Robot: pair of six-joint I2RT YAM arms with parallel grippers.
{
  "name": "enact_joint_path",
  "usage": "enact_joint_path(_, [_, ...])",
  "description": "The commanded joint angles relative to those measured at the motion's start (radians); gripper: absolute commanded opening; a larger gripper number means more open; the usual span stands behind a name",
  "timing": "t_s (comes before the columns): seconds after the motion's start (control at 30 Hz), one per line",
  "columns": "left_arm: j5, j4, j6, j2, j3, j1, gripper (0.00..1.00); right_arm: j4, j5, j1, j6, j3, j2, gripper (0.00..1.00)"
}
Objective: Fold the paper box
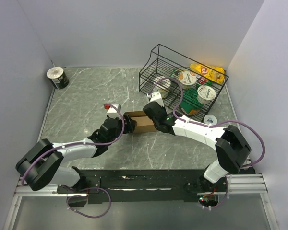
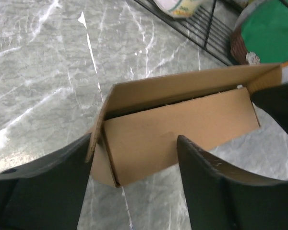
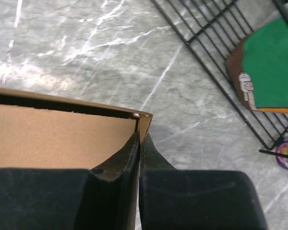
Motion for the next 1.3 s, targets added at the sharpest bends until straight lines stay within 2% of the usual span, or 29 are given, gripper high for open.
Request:
enact_joint_path(0.0, [0.064, -0.081, 0.102, -0.079, 0.057, -0.013, 0.79, 0.039, -0.021, 0.016, 0.025, -0.006, -0.029, 0.00])
enact_joint_path(0.3, [0.036, -0.295, 0.166, -0.179, 0.116, 0.015, 0.99, 0.038, -0.016, 0.015, 0.023, -0.003, -0.025, 0.00])
enact_joint_path(0.53, [0.131, -0.362, 0.180, -0.227, 0.112, 0.118, 0.96, 0.044, -0.015, 0.015, 0.015, -0.006, -0.037, 0.00])
enact_joint_path(0.67, [0.208, -0.349, 0.224, -0.247, 0.104, 0.173, 0.99, 0.044, -0.021, 0.015, 0.020, -0.009, -0.037, 0.00])
enact_joint_path(0.8, [0.266, -0.344, 0.261, -0.221, 0.118, 0.178, 0.86, 0.045, -0.021, 0.016, 0.018, -0.011, -0.037, 0.00])
enact_joint_path(0.87, [0.278, -0.339, 0.272, -0.201, 0.126, 0.179, 0.75, 0.047, -0.022, 0.015, 0.017, -0.011, -0.038, 0.00])
enact_joint_path(0.97, [0.278, -0.330, 0.278, -0.190, 0.132, 0.179, 0.64, 0.042, -0.024, 0.015, 0.017, -0.008, -0.037, 0.00])
enact_joint_path(1.13, [0.277, -0.312, 0.295, -0.193, 0.136, 0.179, 0.54, 0.045, -0.025, 0.016, 0.014, -0.013, -0.040, 0.00])
enact_joint_path(1.27, [0.277, -0.322, 0.300, -0.181, 0.152, 0.179, 0.38, 0.042, -0.028, 0.016, 0.015, -0.010, -0.037, 0.00])
